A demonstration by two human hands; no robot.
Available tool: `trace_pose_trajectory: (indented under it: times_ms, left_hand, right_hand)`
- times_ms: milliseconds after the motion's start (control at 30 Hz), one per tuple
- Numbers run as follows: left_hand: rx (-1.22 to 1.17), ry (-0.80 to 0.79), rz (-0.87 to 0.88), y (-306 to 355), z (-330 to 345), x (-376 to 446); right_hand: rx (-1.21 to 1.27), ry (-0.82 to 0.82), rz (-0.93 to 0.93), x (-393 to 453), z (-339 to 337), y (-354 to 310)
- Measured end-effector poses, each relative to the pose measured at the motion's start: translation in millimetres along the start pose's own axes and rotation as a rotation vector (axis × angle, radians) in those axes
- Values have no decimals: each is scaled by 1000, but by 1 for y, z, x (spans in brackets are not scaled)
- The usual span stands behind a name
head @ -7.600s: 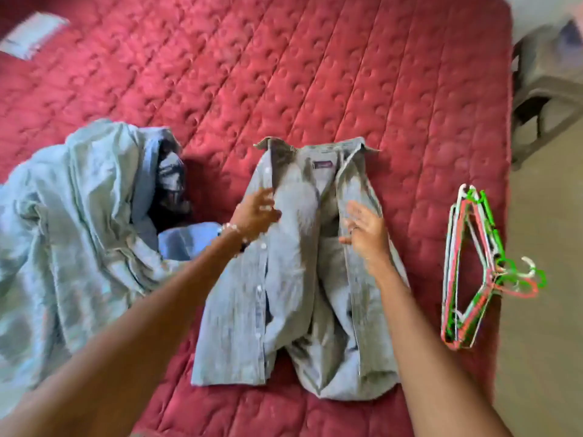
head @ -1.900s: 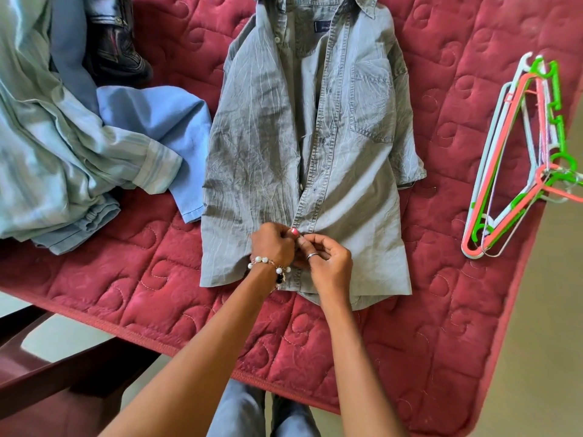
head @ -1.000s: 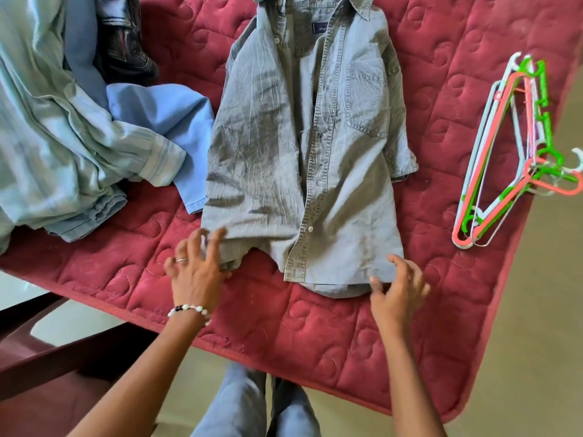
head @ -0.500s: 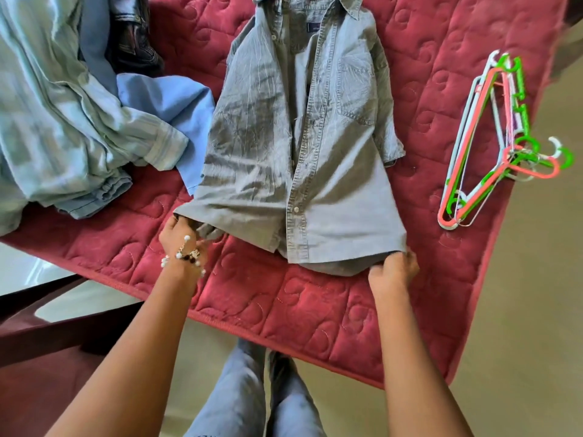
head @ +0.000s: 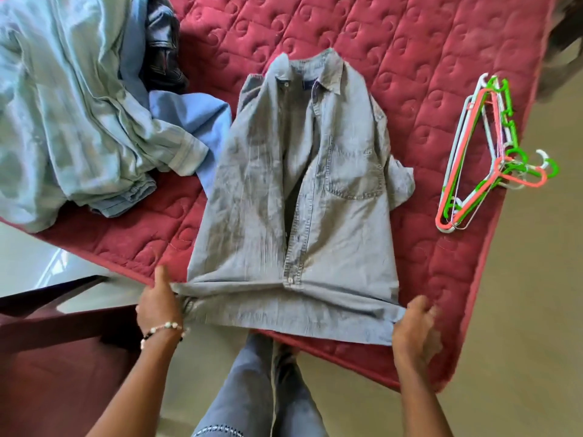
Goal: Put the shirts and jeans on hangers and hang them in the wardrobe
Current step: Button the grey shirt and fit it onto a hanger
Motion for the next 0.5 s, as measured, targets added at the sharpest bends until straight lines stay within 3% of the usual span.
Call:
trace_pose_trajectory:
  times_ms: [100,200,300,367,433,500]
  left_hand:
    - [5,65,-65,-6,9,-15]
    - [-124,112,-288,-15,9,-34]
    - [-546,17,-762,-35,28,-65]
    - [-876,-130,-952,-25,57,-82]
    - [-1313,-314,-945,14,80,-87]
    - [-1513,-352,-869,39,88,-84]
  right_hand:
    - [-81,135,-87,-24,-2,-21]
    - [33,235,-111,-43,-7,-41]
    - [363,241,173,-57,2,-24]
    - [694,133,496,-69,31,-7]
    - [1162,9,781,-82,66,-11]
    - [1476,-83,843,-86,83,-32]
Point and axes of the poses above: each hand's wrist, its own x-axis towards the middle knuckle, its own z-axis out of the palm, y = z × x, the point moved 10 cm from there along x, towards the middle knuckle, and after that the axes turned 2 degrees about x, right-handed, at the moved point
